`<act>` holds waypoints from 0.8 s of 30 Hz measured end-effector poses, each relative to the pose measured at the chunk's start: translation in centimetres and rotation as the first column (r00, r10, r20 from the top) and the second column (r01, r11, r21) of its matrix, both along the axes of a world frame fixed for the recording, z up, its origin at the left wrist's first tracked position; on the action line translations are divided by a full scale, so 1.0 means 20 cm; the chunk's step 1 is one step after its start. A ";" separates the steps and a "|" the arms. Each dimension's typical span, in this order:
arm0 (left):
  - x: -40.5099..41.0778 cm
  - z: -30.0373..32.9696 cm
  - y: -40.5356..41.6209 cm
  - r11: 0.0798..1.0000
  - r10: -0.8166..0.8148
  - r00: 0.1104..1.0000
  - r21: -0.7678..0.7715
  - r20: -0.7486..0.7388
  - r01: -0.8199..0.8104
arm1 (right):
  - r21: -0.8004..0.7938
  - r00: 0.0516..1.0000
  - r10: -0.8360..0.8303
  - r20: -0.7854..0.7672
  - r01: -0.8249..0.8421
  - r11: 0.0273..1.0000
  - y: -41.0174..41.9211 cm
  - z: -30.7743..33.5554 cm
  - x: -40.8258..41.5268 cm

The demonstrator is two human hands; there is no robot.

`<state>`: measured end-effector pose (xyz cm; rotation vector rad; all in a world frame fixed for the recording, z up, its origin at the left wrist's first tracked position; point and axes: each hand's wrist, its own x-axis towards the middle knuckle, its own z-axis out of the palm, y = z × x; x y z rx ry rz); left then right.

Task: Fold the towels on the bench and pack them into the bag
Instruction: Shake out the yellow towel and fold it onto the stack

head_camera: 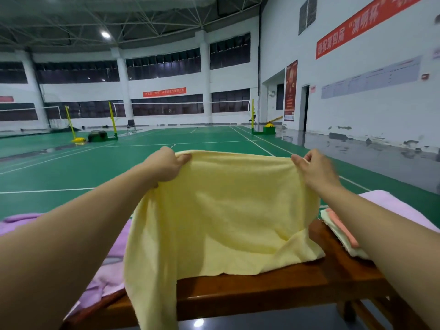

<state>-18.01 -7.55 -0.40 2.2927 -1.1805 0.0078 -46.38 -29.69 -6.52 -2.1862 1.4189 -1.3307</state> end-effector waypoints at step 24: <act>0.04 0.15 -0.01 0.893 0.324 0.919 -0.393 0.225 -0.219 | -0.266 0.981 -0.194 -0.029 0.180 0.947 0.06 0.20 -0.10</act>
